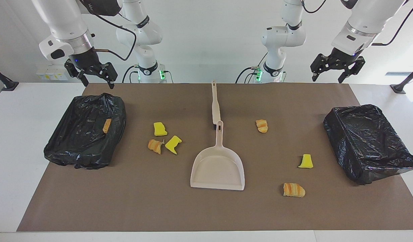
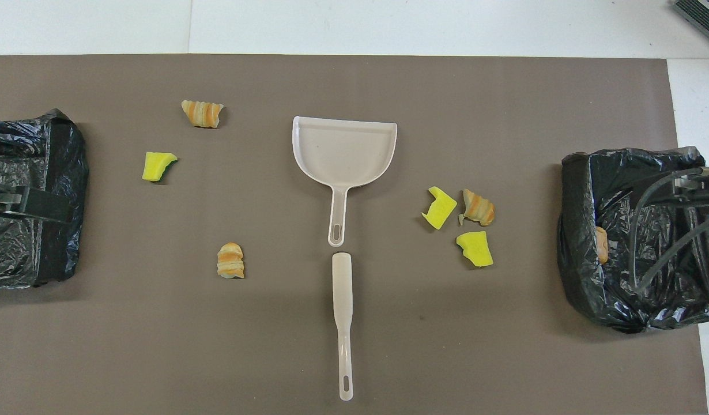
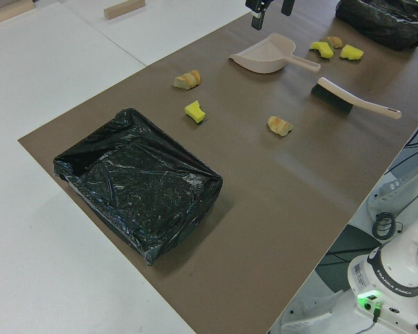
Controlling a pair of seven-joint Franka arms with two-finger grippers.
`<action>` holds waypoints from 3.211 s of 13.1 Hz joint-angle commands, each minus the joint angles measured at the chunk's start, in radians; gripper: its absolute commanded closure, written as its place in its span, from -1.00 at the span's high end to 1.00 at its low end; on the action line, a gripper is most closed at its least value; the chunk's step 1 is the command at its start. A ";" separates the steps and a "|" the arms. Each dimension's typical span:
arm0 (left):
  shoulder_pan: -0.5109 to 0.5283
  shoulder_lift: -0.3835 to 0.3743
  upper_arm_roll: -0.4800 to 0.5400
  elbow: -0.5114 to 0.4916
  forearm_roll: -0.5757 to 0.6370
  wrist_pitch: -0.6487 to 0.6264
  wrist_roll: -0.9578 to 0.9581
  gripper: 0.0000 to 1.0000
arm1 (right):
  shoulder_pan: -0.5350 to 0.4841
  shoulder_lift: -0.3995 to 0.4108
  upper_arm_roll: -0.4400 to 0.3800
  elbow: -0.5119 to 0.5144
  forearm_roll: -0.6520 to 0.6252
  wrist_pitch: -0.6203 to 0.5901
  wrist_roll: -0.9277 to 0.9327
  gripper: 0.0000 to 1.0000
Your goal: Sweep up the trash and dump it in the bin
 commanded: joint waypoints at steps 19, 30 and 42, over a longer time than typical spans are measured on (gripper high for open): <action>0.030 -0.021 0.011 -0.040 0.001 0.057 -0.007 1.00 | -0.014 -0.017 0.006 -0.016 0.020 0.003 -0.026 1.00; 0.023 -0.026 0.011 -0.043 0.001 0.047 -0.009 1.00 | 0.113 0.066 0.019 0.018 0.051 0.103 0.041 1.00; -0.049 -0.150 0.001 -0.385 -0.023 0.281 -0.009 1.00 | 0.380 0.561 0.068 0.290 0.100 0.368 0.704 1.00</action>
